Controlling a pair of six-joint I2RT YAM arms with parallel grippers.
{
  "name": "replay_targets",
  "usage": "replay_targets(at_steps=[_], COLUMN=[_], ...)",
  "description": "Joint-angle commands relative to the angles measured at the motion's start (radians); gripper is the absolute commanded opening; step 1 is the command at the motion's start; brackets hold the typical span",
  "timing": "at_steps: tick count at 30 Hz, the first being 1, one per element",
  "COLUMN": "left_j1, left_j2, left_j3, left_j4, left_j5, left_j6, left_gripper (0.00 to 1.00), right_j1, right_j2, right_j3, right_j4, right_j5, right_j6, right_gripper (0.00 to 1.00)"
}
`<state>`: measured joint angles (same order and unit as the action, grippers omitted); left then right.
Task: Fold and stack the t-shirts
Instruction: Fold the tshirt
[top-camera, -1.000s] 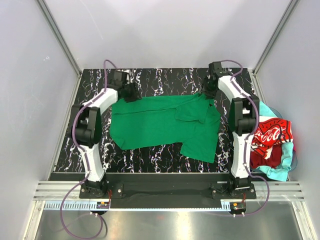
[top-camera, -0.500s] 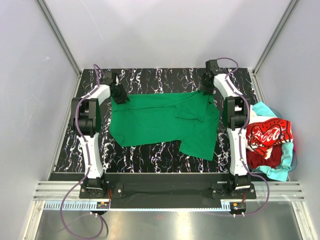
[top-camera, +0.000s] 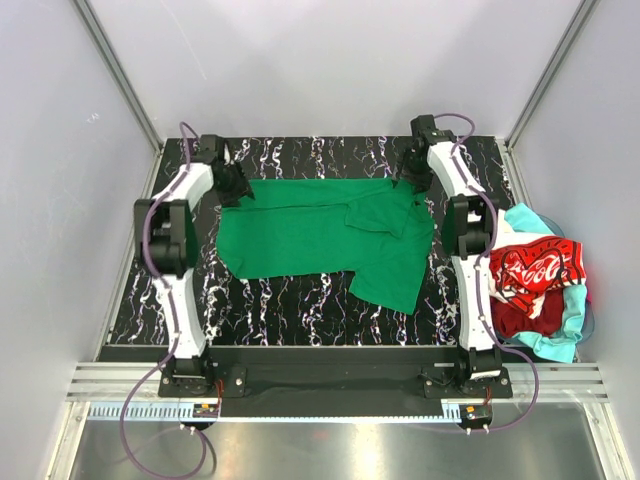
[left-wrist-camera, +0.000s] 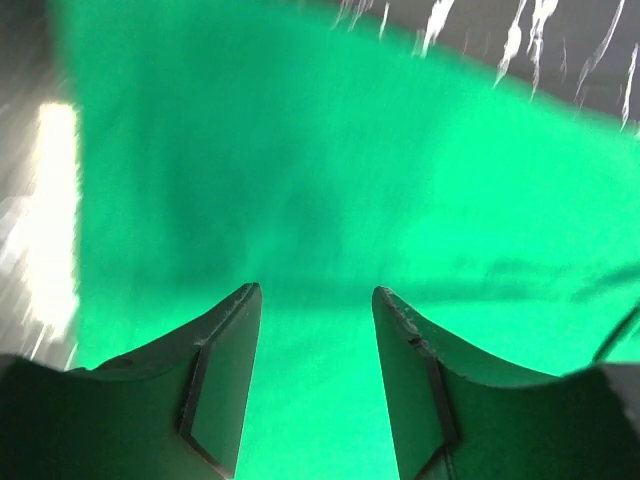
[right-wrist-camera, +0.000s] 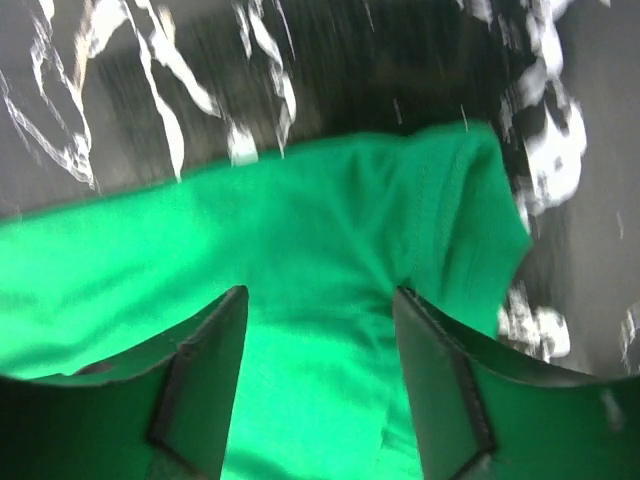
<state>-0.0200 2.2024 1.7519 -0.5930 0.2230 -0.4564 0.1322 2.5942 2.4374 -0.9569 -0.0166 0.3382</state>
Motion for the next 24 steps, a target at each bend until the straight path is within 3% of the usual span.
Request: replay_targets(at_steps=[1,6,12,16,24], left_j1=[-0.034,-0.13,-0.222,-0.236,-0.253], left_j2=[-0.294,-0.479,-0.5,-0.458,-0.377], left_j3=[-0.127,-0.324,-0.456,-0.46,-0.468], left_j4=[-0.044,-0.096,-0.172,-0.166,-0.2], left_j5=[-0.201,-0.391,-0.513,-0.543,-0.559], left_j6=[0.039,0.012,-0.094,-0.11,-0.117], left_gripper=[0.54,0.48,0.38,0.25,0.36], right_j1=[0.014,0.029,0.058,0.06,0.06], right_j2=[-0.254,-0.472,-0.767,-0.968,-1.181], right_j3=[-0.084,-0.372,-0.731,-0.96,-1.299], right_j4=[-0.118,-0.077,-0.025,0.006,0.0], right_j5=[-0.005,-0.029,-0.129,-0.23,-0.27], right_j6=[0.065,0.088,0.091,0.073,0.105], right_gripper=[0.69,0.74,0.75,0.62,0.57])
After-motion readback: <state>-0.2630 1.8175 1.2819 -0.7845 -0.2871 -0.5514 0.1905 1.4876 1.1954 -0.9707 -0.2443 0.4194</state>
